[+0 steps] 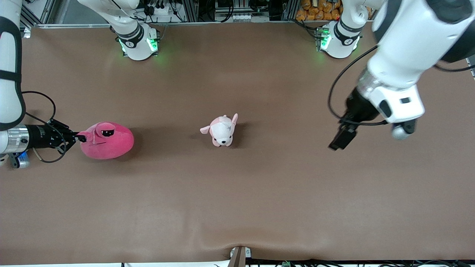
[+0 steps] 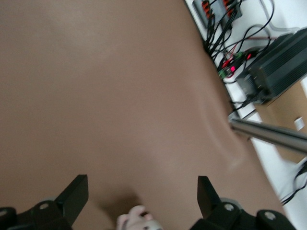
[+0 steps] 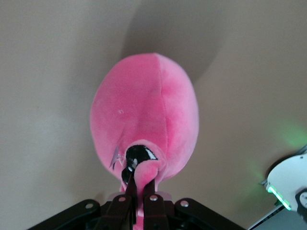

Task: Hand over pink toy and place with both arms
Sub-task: 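Carry the pink toy aside with the right gripper while the left gripper withdraws, then open the right gripper to set the pink toy on the table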

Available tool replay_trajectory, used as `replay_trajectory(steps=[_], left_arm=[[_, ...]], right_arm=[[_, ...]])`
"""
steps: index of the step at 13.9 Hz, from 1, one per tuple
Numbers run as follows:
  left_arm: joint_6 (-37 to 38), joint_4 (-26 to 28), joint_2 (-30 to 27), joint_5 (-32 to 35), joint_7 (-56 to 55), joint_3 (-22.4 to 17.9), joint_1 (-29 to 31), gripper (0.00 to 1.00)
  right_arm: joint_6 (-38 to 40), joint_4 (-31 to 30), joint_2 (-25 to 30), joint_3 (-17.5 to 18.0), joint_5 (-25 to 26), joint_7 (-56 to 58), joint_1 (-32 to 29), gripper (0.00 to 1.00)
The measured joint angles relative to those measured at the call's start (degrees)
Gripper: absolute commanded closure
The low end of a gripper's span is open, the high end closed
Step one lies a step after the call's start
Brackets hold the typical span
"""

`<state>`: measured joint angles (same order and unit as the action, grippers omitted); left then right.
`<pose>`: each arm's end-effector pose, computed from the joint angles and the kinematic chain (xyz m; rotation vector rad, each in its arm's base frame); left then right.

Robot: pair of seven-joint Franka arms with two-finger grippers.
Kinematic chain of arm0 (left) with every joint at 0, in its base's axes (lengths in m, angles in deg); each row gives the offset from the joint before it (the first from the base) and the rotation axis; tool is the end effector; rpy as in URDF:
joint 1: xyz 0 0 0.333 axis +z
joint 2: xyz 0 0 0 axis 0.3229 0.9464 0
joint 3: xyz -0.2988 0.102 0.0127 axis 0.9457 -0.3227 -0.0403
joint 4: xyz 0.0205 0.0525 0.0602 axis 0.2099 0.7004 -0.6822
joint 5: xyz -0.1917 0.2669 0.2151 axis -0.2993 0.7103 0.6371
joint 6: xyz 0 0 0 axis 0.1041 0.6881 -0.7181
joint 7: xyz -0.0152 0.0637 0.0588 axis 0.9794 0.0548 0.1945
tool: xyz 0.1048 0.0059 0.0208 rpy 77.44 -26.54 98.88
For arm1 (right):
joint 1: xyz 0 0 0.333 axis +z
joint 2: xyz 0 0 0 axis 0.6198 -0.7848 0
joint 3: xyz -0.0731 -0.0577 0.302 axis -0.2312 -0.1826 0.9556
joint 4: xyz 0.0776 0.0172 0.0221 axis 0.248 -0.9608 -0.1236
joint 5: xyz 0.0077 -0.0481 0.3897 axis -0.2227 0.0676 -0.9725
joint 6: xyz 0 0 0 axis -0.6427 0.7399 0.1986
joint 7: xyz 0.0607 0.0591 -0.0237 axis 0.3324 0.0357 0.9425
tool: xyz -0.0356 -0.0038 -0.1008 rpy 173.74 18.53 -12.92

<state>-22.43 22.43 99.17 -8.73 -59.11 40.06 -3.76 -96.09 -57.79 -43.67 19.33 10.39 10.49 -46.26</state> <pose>0.6007 -0.2211 0.6163 2.6016 1.3700 0.2058 0.6319 -0.1102 0.3857 -2.5491 1.4729 0.6959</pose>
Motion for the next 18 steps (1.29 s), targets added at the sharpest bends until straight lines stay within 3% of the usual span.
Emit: replay_trajectory(steps=[5, 6, 7, 11, 18], left_arm=[[7.8, 11.3, -11.2, -0.2, 28.7, 1.1, 7.9, 0.0], [9.4, 12.1, -12.2, -0.2, 34.8, 1.1, 9.5, 0.0], [10.5, 12.5, -12.7, -0.2, 40.2, 1.1, 10.8, 0.0], [13.3, 12.8, -12.9, -0.1, 57.1, 1.1, 13.7, 0.0], [19.2, 12.8, -13.8, 4.3, 73.3, 5.2, 17.8, 0.0]], right_arm=[[-2.0, -0.1, -3.6, 0.0, -0.4, 4.2, -2.2, 1.0], [-2.1, -0.1, -3.9, 0.0, -0.6, 4.2, -2.2, 0.46], [-2.2, -0.1, -4.1, 0.0, -0.7, 4.2, -2.2, 0.0], [-0.7, 2.5, -4.0, 0.5, -1.3, 4.3, -2.3, 0.0], [13.2, 19.5, -1.6, 2.9, -2.6, 4.4, -0.2, 0.0]])
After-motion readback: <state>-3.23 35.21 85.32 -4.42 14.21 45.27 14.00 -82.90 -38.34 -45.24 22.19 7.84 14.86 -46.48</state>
